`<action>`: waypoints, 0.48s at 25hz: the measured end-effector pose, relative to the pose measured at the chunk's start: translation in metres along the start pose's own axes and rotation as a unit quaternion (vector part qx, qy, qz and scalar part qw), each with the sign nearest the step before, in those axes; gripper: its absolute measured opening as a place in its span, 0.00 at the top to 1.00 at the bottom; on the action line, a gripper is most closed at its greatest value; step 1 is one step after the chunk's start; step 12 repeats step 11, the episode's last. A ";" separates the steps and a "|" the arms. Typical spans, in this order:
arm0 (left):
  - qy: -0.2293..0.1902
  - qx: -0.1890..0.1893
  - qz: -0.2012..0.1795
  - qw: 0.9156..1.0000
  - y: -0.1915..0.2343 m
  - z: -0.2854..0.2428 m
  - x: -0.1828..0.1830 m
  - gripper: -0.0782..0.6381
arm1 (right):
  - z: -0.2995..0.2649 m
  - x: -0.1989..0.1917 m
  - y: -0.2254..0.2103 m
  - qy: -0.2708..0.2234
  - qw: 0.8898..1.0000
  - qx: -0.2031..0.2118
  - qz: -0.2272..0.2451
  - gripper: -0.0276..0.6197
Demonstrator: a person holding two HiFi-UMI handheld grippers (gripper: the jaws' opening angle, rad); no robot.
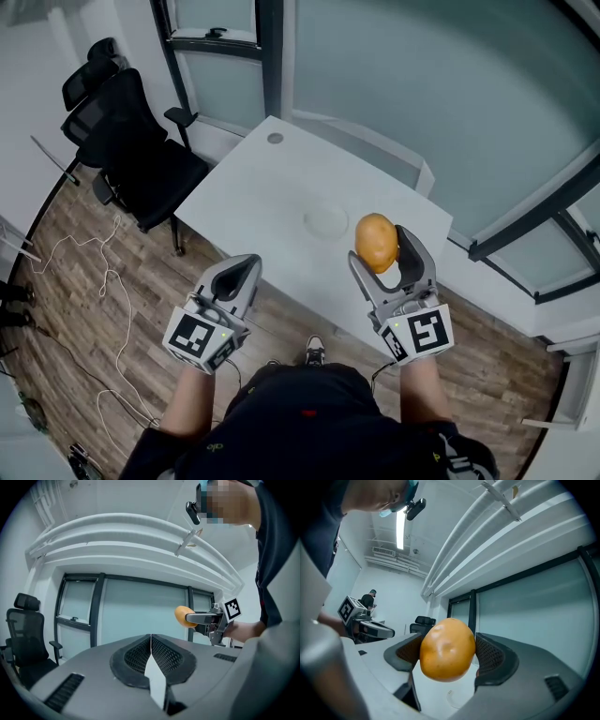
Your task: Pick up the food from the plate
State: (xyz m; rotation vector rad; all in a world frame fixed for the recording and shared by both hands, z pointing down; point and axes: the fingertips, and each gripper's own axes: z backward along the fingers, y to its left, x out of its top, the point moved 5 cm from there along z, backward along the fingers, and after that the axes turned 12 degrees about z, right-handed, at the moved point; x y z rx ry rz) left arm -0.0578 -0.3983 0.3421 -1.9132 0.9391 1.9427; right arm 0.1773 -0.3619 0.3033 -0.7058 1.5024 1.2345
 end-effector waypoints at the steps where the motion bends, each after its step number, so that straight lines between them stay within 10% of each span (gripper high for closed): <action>1: -0.004 -0.005 -0.006 1.000 -0.003 0.000 0.001 0.86 | 0.002 0.000 0.000 0.000 1.000 -0.002 0.000 0.38; 12: -0.004 -0.017 -0.018 1.000 -0.006 0.008 -0.002 0.86 | 0.010 0.006 0.008 0.008 1.000 -0.009 -0.001 0.38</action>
